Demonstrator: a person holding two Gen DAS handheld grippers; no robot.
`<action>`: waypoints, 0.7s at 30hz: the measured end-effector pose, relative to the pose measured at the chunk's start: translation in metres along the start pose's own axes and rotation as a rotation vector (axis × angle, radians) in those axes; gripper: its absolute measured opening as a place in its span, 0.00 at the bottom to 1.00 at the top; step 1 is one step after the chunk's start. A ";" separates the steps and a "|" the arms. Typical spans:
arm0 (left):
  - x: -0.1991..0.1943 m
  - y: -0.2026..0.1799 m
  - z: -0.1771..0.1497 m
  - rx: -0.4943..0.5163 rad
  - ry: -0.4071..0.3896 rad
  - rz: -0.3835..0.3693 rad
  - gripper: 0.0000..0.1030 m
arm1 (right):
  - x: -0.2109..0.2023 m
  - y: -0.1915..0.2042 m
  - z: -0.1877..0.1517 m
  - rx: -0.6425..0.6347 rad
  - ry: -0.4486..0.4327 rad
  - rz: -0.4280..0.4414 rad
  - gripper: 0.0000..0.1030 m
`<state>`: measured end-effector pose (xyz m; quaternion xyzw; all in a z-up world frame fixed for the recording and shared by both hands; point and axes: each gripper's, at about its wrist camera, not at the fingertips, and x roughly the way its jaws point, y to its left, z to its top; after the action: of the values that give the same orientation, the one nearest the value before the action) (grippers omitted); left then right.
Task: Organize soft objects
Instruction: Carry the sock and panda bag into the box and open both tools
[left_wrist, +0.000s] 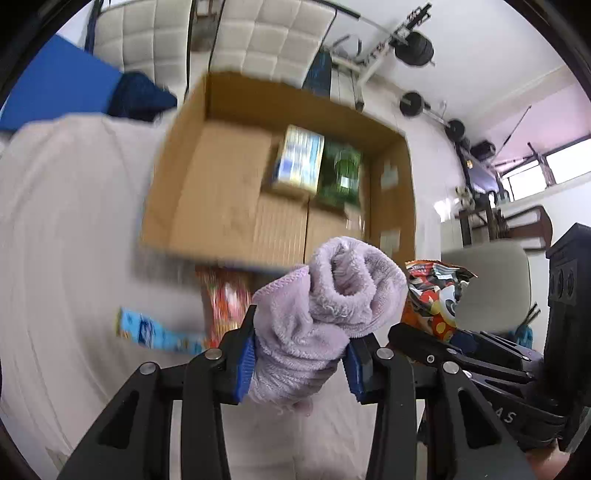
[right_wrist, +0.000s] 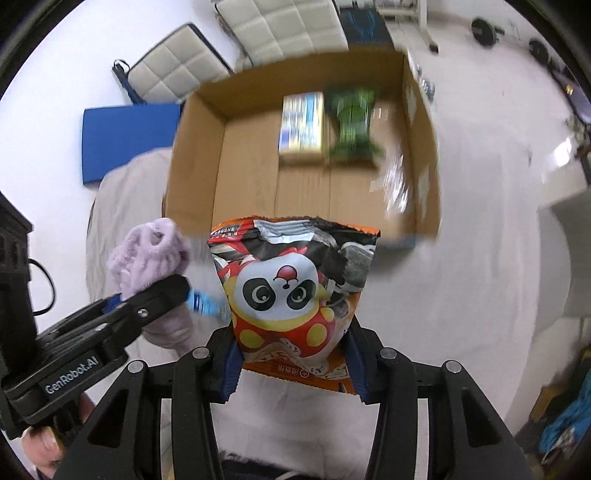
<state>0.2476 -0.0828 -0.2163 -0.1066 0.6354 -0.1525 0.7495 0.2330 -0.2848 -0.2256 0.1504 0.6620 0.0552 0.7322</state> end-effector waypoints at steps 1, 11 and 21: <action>-0.007 0.000 0.005 0.008 -0.010 0.005 0.36 | -0.003 -0.001 0.009 -0.006 -0.008 -0.016 0.48; -0.005 0.002 0.076 0.040 -0.049 0.094 0.36 | 0.032 -0.017 0.077 -0.014 0.020 -0.080 0.48; 0.054 0.038 0.131 -0.004 0.036 0.133 0.36 | 0.113 -0.040 0.109 0.004 0.121 -0.122 0.48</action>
<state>0.3879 -0.0717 -0.2567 -0.0631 0.6547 -0.1029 0.7462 0.3490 -0.3072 -0.3364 0.1076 0.7130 0.0181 0.6926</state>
